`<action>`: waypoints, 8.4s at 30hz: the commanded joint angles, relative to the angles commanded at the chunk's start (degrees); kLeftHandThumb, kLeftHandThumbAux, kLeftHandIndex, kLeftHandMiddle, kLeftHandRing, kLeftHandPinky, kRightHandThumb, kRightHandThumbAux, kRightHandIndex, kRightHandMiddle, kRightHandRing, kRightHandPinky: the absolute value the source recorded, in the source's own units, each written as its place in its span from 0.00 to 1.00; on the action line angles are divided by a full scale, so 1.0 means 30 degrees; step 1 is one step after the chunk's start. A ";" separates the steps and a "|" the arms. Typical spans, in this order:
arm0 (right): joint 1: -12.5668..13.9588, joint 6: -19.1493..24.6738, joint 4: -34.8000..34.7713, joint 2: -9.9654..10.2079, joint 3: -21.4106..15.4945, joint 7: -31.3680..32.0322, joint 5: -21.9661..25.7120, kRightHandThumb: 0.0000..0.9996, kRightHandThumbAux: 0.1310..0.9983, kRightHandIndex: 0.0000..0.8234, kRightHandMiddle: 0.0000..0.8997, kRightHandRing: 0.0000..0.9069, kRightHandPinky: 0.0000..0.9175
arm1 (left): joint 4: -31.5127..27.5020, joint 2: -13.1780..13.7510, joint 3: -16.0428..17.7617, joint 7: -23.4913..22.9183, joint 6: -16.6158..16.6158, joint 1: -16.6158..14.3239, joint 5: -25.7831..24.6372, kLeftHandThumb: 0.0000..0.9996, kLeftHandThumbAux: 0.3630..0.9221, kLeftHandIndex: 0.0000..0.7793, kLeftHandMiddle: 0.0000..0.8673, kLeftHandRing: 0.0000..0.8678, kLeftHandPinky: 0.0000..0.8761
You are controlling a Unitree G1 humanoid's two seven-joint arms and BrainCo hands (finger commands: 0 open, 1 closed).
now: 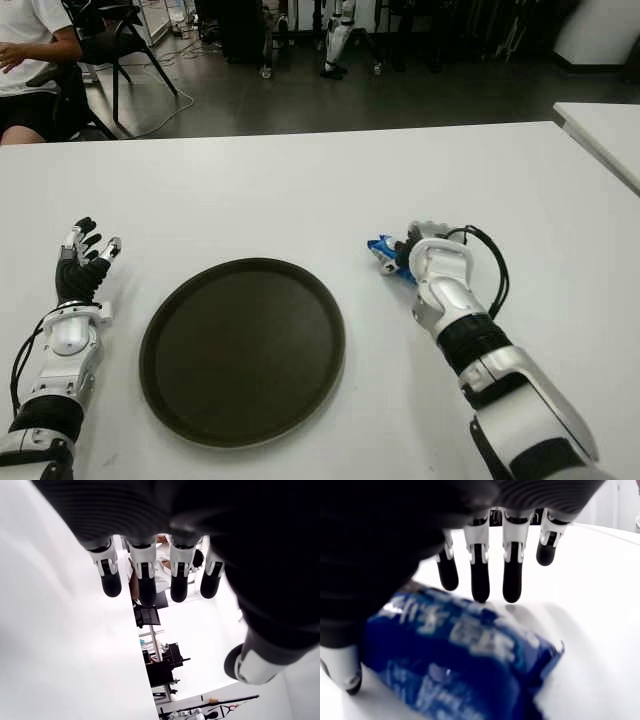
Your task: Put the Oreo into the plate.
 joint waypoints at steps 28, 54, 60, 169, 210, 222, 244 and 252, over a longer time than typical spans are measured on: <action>0.0697 -0.0037 -0.0589 0.0360 -0.0845 -0.2327 0.0475 0.00 0.54 0.30 0.22 0.19 0.15 | -0.0906 -0.0170 0.0150 0.0160 0.0473 0.0260 -0.0130 0.25 0.49 0.08 0.10 0.06 0.02; 0.1400 -0.3850 0.0145 0.1301 -0.3081 -0.8268 0.3048 0.69 0.68 0.53 0.55 0.39 0.53 | -0.1286 -0.0177 0.0142 0.0047 0.0804 0.0369 -0.0234 0.27 0.50 0.07 0.09 0.06 0.03; 0.1438 -0.5515 0.0760 0.1221 -0.3394 -0.8937 0.3647 0.70 0.68 0.53 0.76 0.73 0.77 | -0.1337 -0.0182 0.0158 0.0150 0.0940 0.0353 -0.0203 0.27 0.50 0.07 0.09 0.06 0.02; 0.1408 -0.6547 0.0137 -0.0913 -0.1945 -0.9353 0.2172 0.05 0.46 0.00 0.00 0.00 0.00 | -0.0142 -0.0046 0.0152 0.0424 0.0624 -0.0059 0.0016 0.26 0.48 0.08 0.11 0.08 0.04; 0.1735 -0.3872 -0.2243 -0.1873 -0.1385 -0.2925 0.1860 0.00 0.48 0.00 0.00 0.00 0.00 | -0.0502 -0.0224 0.0187 0.0484 0.0756 0.0043 0.0004 0.26 0.52 0.07 0.12 0.09 0.05; 0.1333 -0.3310 -0.2186 -0.2029 -0.0848 -0.0883 0.1513 0.01 0.50 0.00 0.00 0.00 0.00 | -0.0427 -0.0306 0.0246 0.0543 0.0639 0.0018 -0.0100 0.27 0.52 0.07 0.14 0.11 0.06; -0.0313 -0.3944 0.0688 -0.1429 -0.0151 -0.0562 0.1693 0.00 0.48 0.00 0.00 0.00 0.00 | 0.0019 -0.0231 0.0187 0.0370 0.0189 -0.0081 -0.0081 0.27 0.52 0.07 0.12 0.09 0.03; -0.2049 -0.5003 0.3303 -0.1069 0.0433 -0.0166 0.1702 0.00 0.49 0.00 0.00 0.00 0.00 | 0.0205 -0.0123 0.0098 0.0410 0.0065 -0.0152 0.0080 0.27 0.51 0.10 0.19 0.16 0.07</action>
